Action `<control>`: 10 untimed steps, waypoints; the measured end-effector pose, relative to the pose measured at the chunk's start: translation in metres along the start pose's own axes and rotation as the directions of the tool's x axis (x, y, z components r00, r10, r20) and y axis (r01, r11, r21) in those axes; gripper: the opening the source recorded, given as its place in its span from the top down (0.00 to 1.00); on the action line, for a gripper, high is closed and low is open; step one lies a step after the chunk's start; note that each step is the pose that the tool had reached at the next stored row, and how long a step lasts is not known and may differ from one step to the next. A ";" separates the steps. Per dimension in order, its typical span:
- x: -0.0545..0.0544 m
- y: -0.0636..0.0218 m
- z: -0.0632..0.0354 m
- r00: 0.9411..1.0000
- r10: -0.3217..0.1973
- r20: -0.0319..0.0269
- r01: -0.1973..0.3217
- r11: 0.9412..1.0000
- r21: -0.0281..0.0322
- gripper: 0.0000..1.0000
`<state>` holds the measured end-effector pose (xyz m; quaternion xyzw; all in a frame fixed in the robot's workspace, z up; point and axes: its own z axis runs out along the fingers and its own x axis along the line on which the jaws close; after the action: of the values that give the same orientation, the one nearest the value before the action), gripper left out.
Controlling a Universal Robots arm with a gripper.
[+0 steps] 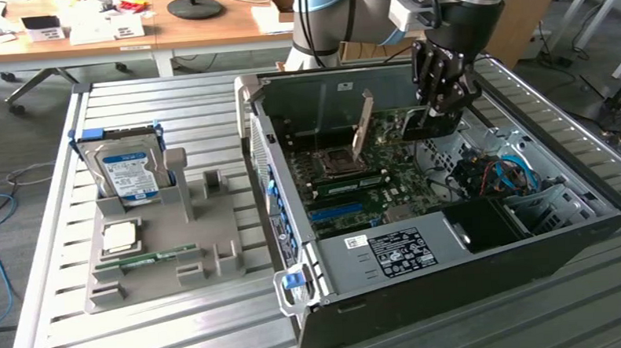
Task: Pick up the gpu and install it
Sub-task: 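Insert the gpu into the slot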
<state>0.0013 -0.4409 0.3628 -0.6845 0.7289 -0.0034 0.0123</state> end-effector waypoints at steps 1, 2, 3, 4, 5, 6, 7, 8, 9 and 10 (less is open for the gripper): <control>0.000 0.0000 0.0001 1.000 0.000 0.000 0.000 1.000 0.000 0.73; 0.000 0.0000 0.0006 1.000 0.000 0.000 0.000 1.000 0.000 0.73; 0.000 0.0000 0.0013 1.000 0.000 0.000 0.000 1.000 0.000 0.73; 0.000 0.0001 0.0024 1.000 0.000 0.000 0.000 1.000 0.000 0.73; 0.000 0.0001 0.0035 1.000 0.000 0.000 0.000 1.000 0.000 0.73; 0.000 0.0001 0.0046 1.000 0.000 0.000 0.000 1.000 0.000 0.73; 0.000 0.0001 0.0056 1.000 0.000 0.000 0.000 1.000 0.000 0.73; 0.000 0.0001 0.0064 1.000 0.000 0.000 0.000 1.000 0.000 0.73; 0.000 0.0001 0.0069 1.000 0.000 0.000 0.000 1.000 0.000 0.73; 0.000 0.0001 0.0072 1.000 0.000 0.000 0.000 1.000 0.000 0.73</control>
<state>0.0013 -0.4409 0.3556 -0.6845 0.7289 -0.0034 0.0123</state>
